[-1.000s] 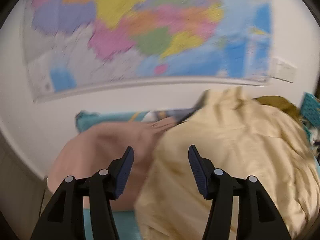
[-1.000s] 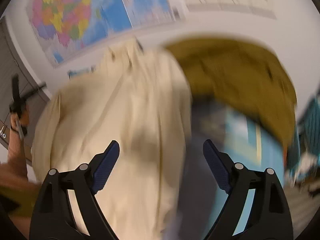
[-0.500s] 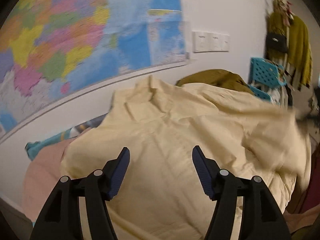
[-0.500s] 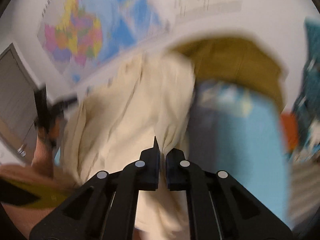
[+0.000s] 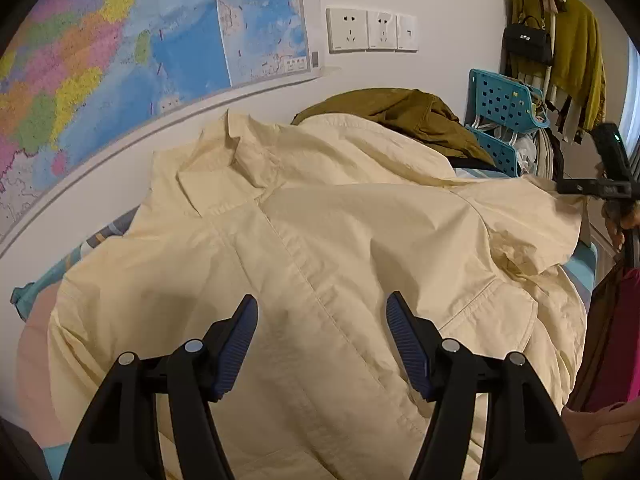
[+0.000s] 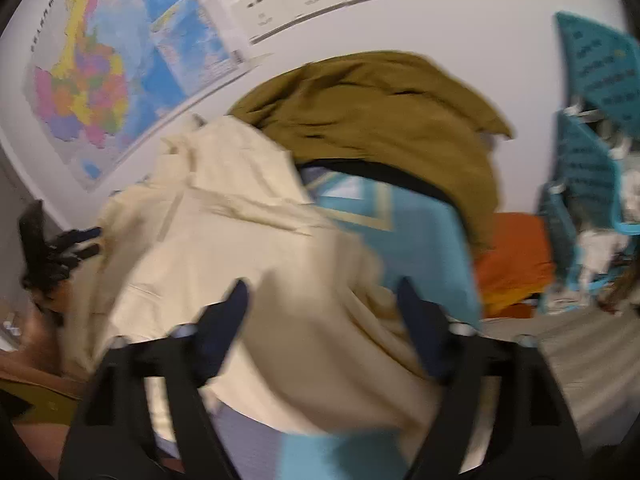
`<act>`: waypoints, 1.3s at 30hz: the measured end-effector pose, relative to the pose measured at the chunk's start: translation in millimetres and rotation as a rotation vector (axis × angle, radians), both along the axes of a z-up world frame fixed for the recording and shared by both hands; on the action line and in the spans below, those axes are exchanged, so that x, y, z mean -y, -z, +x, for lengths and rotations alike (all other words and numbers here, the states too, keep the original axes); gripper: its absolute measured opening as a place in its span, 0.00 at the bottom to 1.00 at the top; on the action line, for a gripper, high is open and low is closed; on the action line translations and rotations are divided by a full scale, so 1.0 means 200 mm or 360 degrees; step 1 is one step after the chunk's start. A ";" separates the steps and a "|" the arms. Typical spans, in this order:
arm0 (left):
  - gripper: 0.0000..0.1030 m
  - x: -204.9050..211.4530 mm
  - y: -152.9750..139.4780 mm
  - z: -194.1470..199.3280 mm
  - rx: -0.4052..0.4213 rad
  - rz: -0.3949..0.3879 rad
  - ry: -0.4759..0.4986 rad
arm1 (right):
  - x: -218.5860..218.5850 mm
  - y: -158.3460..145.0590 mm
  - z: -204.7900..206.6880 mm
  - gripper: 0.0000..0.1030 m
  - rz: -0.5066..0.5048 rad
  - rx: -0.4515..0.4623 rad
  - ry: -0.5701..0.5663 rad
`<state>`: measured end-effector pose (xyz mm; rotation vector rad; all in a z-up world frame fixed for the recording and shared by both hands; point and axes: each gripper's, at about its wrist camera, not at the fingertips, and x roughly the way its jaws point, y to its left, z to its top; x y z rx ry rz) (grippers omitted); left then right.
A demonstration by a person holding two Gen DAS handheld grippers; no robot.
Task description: Fold large clothes
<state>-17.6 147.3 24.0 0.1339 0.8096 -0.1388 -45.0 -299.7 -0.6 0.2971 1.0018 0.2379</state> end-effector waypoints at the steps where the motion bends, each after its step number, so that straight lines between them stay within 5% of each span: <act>1: 0.63 0.01 0.00 0.00 -0.0003 0.0000 0.0003 | 0.03 0.00 -0.03 0.83 0.0004 0.0009 0.0007; 9: 0.66 0.12 0.02 0.05 -0.0036 0.0004 0.0071 | 0.11 0.05 -0.22 0.89 -0.0148 -0.0013 -0.0045; 10: 0.66 0.14 0.03 0.06 -0.0042 0.0008 0.0083 | 0.10 0.05 -0.22 0.81 -0.0181 -0.0018 -0.0052; 12: 0.66 0.17 0.03 0.07 -0.0050 0.0010 0.0101 | 0.08 0.05 -0.21 0.44 -0.0178 -0.0072 -0.0084; 13: 0.66 0.19 0.03 0.08 -0.0049 0.0010 0.0110 | 0.09 0.03 -0.20 0.16 -0.0142 -0.0106 -0.0077; 14: 0.66 0.20 0.03 0.08 -0.0048 0.0010 0.0118 | 0.10 0.01 -0.20 0.09 -0.0096 -0.0106 -0.0068; 22: 0.67 0.17 -0.03 0.09 -0.0003 -0.0044 0.0121 | -0.12 -0.65 -0.13 0.07 0.0100 0.0312 -0.0293; 27: 0.67 0.07 -0.12 0.07 0.0097 -0.0122 0.0086 | -0.63 -0.96 0.10 0.07 0.0052 0.0404 -0.0656; 31: 0.69 -0.08 -0.19 -0.01 0.0192 -0.0207 0.0021 | -1.08 -0.94 0.30 0.07 0.0041 0.0334 -0.0923; 36: 0.71 -0.30 -0.20 -0.12 0.0229 -0.0303 -0.0116 | -1.58 -0.61 0.56 0.14 0.0027 0.0056 -0.1123; 39: 0.71 -0.40 -0.17 -0.18 0.0197 -0.0284 -0.0180 | -1.72 -0.43 0.67 0.38 0.0061 -0.0114 -0.1120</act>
